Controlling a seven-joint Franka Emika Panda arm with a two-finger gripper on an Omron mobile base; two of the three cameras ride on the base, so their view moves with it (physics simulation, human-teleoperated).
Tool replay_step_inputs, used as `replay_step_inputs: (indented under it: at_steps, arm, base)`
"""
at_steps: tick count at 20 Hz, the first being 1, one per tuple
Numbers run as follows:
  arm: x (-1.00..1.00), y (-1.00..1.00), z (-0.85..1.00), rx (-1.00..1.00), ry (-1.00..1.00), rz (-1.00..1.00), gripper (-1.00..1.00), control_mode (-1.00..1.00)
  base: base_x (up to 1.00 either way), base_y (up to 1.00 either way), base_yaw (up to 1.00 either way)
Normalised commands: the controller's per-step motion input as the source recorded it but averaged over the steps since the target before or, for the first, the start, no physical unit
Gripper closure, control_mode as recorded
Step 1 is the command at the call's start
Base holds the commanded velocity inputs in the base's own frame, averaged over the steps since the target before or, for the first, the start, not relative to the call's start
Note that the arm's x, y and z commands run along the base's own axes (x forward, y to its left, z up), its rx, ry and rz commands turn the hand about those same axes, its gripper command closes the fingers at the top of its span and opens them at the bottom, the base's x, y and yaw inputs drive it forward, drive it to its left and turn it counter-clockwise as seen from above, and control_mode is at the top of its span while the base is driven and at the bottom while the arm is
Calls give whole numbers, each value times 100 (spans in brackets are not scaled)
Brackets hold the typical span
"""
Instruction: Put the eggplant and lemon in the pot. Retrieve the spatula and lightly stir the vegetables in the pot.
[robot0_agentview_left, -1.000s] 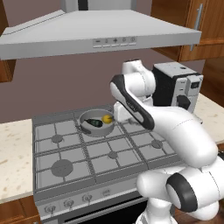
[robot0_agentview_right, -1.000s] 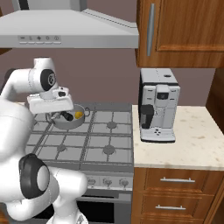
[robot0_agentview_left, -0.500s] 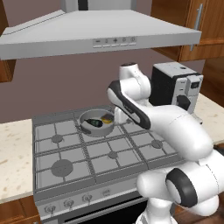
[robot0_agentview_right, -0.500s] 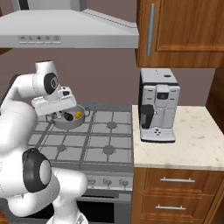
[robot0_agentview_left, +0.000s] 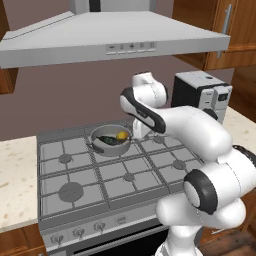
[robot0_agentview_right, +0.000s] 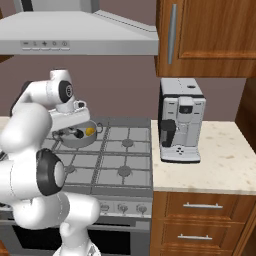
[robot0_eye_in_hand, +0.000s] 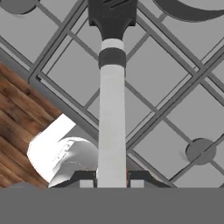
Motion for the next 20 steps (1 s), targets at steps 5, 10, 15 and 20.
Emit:
replay_step_inputs:
  at_steps: [5,10,15,20]
  arm:
    - [11,-1,-5,0,0,9,100,-100]
    - [2,-18,0,0,-2,1,100,-100]
    - [0,-39,0,0,-11,0,100,-100]
    - [6,-37,-3,0,-4,-1,100,-100]
  base:
    - [0,0,0]
    - [0,0,0]
    - [0,0,0]
    - [0,0,0]
